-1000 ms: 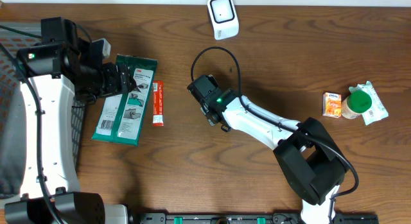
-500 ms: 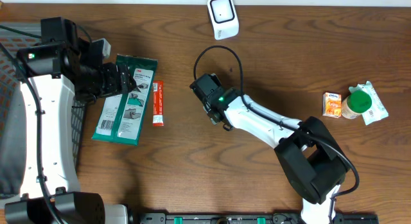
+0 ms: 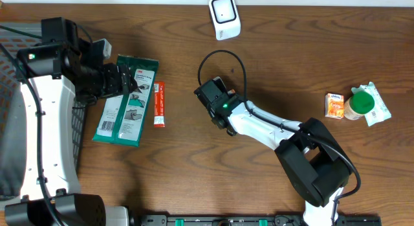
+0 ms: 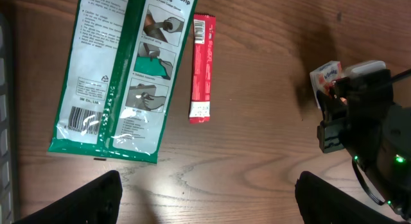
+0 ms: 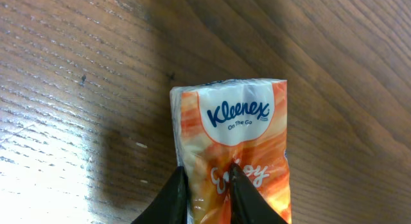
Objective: Scan the item barcode
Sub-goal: 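Lift the tissue pack up to the white scanner with the right gripper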
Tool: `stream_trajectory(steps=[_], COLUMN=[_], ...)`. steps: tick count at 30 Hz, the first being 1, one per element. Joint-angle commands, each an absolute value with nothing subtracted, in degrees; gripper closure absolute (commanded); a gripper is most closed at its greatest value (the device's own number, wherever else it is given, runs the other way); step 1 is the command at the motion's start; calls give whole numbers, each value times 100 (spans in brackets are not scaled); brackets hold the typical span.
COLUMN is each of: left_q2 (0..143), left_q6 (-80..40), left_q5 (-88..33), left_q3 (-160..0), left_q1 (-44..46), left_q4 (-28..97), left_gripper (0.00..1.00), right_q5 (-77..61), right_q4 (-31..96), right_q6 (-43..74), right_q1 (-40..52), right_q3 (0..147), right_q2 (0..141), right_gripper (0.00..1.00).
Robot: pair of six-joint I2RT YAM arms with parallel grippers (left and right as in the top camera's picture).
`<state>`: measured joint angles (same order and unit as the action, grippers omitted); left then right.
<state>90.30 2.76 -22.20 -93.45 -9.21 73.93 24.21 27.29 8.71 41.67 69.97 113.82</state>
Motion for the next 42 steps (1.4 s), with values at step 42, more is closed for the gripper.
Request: stream_trajectory(steps=[42], left_q2=[8949], left_q6=[246], left_q5=[-2250], left_q3=[-9343], left_q1=[-923], left_q4=[7413], left_gripper=[13], right_q5=[397], right_q4=[4838], right_q6=[1734], right_q1=[3667], right_q3=[8018], right_q2=[8536], right_gripper=[99])
